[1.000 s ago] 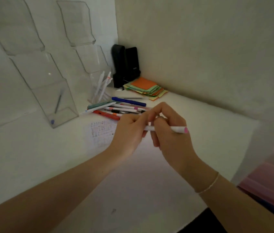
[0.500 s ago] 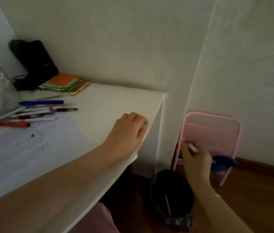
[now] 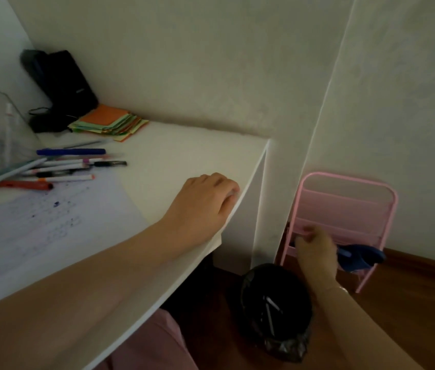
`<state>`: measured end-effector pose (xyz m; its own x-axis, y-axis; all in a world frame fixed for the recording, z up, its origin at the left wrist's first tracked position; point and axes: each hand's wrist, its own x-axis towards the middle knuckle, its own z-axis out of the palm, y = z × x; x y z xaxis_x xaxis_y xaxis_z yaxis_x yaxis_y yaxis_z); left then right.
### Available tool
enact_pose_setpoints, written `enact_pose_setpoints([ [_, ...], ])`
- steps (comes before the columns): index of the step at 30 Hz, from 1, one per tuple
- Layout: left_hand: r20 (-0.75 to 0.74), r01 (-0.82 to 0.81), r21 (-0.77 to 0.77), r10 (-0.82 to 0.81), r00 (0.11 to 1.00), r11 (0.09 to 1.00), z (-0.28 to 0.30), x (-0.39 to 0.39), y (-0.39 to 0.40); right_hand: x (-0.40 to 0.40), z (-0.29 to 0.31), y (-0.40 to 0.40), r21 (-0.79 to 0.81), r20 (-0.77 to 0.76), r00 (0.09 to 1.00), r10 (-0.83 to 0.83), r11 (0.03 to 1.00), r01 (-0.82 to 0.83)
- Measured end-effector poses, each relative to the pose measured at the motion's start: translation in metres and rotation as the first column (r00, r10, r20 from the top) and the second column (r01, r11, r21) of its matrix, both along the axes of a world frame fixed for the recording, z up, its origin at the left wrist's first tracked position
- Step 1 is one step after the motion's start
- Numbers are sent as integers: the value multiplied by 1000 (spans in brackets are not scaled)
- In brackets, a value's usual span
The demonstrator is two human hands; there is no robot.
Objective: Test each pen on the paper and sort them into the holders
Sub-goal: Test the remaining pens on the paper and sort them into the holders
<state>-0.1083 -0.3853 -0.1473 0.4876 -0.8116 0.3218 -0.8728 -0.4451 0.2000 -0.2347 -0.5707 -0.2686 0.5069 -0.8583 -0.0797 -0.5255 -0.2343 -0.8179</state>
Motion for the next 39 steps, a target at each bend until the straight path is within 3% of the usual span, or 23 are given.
enact_pose_setpoints([
  [2,-133,-2,-108,-13,991,994,11,5,11,17,47,9,-141,216,976,-24,988,56],
  [5,-102,-56,-173,39,994,983,23,23,45,48,122,45,-290,506,852,136,957,20],
  [8,-107,-196,-168,180,978,966,30,44,99,86,171,99,-479,559,704,437,864,-157],
  [11,-74,-377,-109,370,926,920,31,57,157,126,190,158,-565,421,608,673,719,-405],
  [14,-41,-511,-91,509,860,855,27,65,211,160,191,215,-547,123,558,821,525,-652],
  [17,-22,-610,-69,611,792,789,19,70,255,188,182,264,-452,-169,442,881,329,-829],
  [20,-29,-649,-88,649,760,756,8,74,284,211,170,299,-404,-360,338,870,181,-897],
  [22,-37,-657,-98,657,753,748,0,78,297,225,162,313,-430,-410,344,845,154,-890],
  [31,-24,-661,-142,665,746,737,-13,82,302,267,148,338,-610,-503,523,688,146,-779],
  [36,-23,-661,-117,663,748,741,-15,82,302,279,151,341,-575,-516,495,699,145,-805],
  [39,-11,-659,-116,662,749,743,-17,82,302,279,161,340,-455,-580,420,698,150,-878],
])
